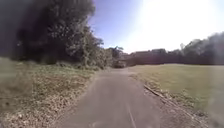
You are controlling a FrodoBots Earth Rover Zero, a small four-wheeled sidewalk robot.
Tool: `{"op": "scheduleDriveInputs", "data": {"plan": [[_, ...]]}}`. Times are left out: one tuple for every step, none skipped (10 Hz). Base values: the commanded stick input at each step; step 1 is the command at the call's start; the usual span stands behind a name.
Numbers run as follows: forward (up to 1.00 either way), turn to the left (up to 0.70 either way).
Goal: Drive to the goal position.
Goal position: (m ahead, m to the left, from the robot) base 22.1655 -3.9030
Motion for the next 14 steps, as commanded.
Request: {"op": "scheduleDriveInputs", "data": {"plan": [[0.50, 0.00], [0.50, 0.00], [0.50, 0.00], [0.50, 0.00], [0.50, 0.00], [0.50, 0.00], [0.50, 0.00], [0.50, 0.00], [0.50, 0.00], [0.50, 0.00], [0.50, 0.00], [0.50, 0.00], [0.50, 0.00], [0.50, 0.00]]}}
